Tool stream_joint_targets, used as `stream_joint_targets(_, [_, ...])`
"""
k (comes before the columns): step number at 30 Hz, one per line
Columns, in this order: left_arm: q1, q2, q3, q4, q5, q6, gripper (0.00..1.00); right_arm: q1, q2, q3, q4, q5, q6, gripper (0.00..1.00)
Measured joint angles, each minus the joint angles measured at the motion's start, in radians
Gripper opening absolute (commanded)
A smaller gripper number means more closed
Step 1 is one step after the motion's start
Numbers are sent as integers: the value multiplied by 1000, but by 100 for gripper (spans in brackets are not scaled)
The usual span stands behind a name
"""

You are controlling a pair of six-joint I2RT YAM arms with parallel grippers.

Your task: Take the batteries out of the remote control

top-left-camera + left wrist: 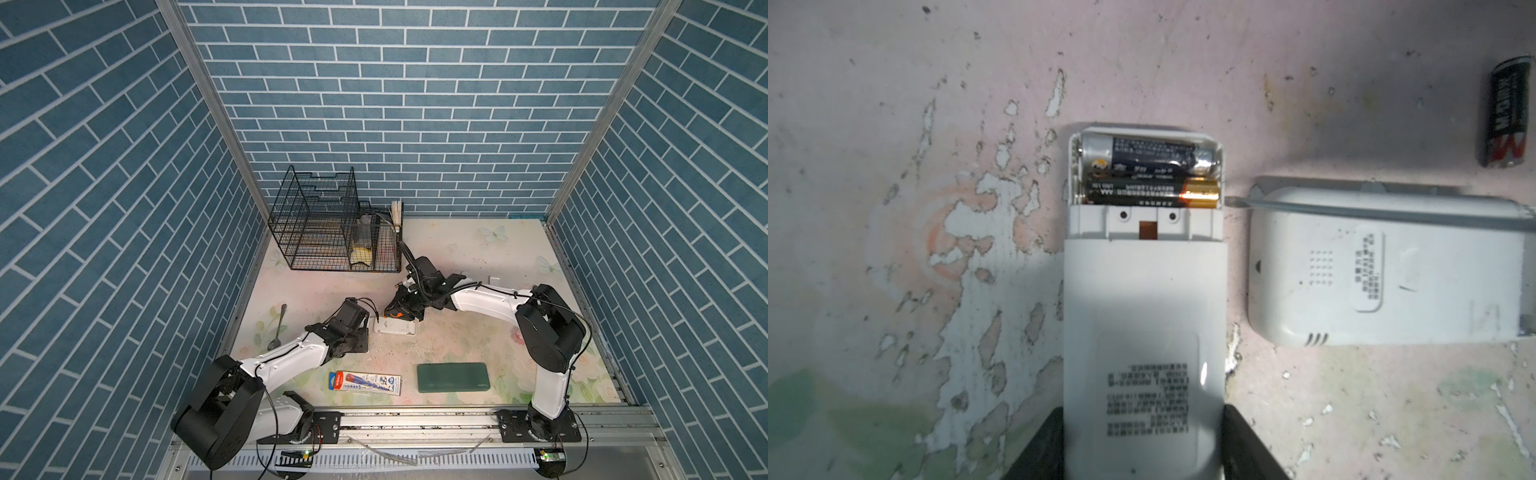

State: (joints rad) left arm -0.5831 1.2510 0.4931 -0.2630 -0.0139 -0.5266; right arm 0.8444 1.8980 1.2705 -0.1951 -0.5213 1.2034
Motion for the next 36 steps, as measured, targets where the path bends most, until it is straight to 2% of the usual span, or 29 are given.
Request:
stream_joint_targets(20, [0,0,0,0,0,0,26,2,0,0,-6,2,-3,0])
stream_joint_targets(21, [0,0,0,0,0,0,27,2,0,0,-6,2,-5,0])
stream_joint_targets(28, [0,-13,3,-23,-5,-5,60,-10,-37,-3,-13,-2,-31,0])
stream_joint_targets(32, [12,-93,34,-114,-3,-23,65,-43,-108,-11,-11,-15,-63,0])
stream_joint_targets(36, [47,-210,137,-158,-4,-66,68,-92,-185,-21,12,-27,-101,0])
